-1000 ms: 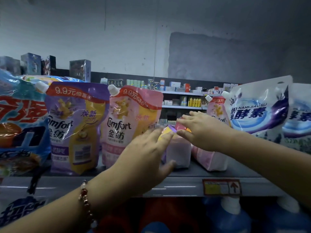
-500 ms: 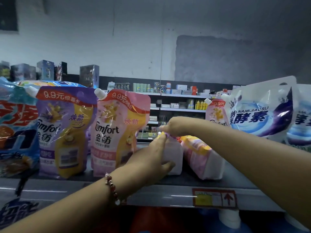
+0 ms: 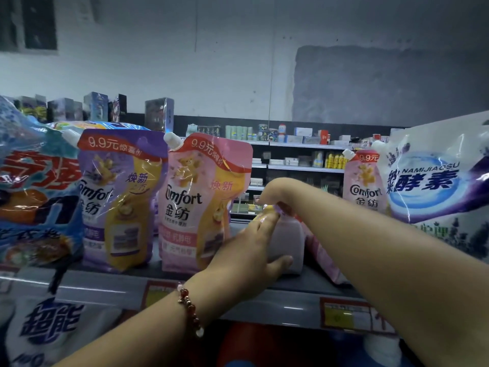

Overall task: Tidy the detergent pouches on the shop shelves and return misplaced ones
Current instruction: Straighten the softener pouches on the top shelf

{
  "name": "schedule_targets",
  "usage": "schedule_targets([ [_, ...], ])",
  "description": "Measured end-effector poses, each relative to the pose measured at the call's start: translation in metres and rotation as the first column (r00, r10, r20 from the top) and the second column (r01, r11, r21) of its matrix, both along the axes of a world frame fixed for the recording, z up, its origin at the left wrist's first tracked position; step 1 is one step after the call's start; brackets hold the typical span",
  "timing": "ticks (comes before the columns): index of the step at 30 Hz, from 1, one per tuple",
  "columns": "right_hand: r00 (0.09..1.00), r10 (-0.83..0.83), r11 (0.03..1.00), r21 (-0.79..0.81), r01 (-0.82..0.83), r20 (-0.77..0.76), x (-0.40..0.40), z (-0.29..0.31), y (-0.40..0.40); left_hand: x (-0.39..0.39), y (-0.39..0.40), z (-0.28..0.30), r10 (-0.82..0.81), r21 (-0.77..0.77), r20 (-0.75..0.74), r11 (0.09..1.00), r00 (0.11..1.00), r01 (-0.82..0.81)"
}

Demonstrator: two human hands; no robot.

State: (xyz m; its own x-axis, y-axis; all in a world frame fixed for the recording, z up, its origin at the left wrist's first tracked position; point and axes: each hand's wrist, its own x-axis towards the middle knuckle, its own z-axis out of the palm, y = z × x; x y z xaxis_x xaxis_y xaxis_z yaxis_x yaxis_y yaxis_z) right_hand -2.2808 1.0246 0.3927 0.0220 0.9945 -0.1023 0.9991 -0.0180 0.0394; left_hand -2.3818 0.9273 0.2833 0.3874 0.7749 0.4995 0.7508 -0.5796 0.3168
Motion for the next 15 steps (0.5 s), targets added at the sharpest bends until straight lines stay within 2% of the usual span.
schedule_targets([
  [2, 0.998, 0.025, 0.995, 0.091, -0.031, 0.060, -0.001, -0.008, 0.010, 0.000, 0.001, -0.002, -0.004, 0.016, 0.015, 1.000, 1.000, 0.004],
  [9, 0.984, 0.056, 0.982, 0.169, -0.086, 0.172, 0.006, -0.015, 0.015, 0.001, 0.003, -0.006, -0.014, 0.022, 0.055, 1.000, 0.998, 0.013],
  [13, 0.998, 0.061, 0.962, 0.265, -0.066, 0.026, 0.004, -0.010, 0.007, -0.001, 0.003, -0.008, -0.017, 0.007, 0.057, 1.000, 0.998, 0.017],
  [15, 0.993, 0.067, 0.952, 0.304, -0.036, -0.094, 0.005, -0.005, 0.005, -0.001, 0.001, -0.008, -0.028, 0.002, 0.074, 1.000, 0.997, 0.028],
])
